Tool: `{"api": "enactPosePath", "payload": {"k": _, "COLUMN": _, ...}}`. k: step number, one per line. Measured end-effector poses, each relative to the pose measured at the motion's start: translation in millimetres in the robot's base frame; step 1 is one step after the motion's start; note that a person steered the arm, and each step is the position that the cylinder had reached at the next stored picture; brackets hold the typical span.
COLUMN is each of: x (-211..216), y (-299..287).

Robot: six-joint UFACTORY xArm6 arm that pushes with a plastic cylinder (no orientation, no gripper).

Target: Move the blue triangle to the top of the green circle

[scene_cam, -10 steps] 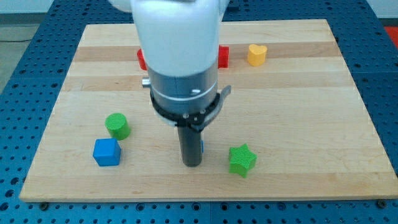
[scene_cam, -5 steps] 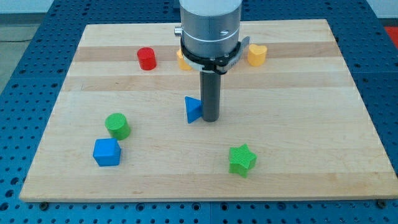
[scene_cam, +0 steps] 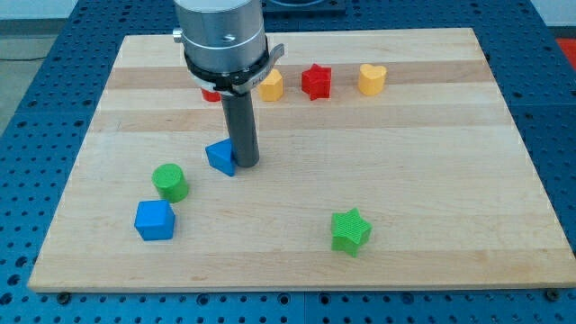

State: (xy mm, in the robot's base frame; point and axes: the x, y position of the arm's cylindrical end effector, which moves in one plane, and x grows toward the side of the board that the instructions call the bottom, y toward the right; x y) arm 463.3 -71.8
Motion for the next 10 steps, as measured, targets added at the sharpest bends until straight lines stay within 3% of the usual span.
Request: {"api": "enactPosePath", "payload": {"k": 10, "x": -9.8, "y": -47.4}}
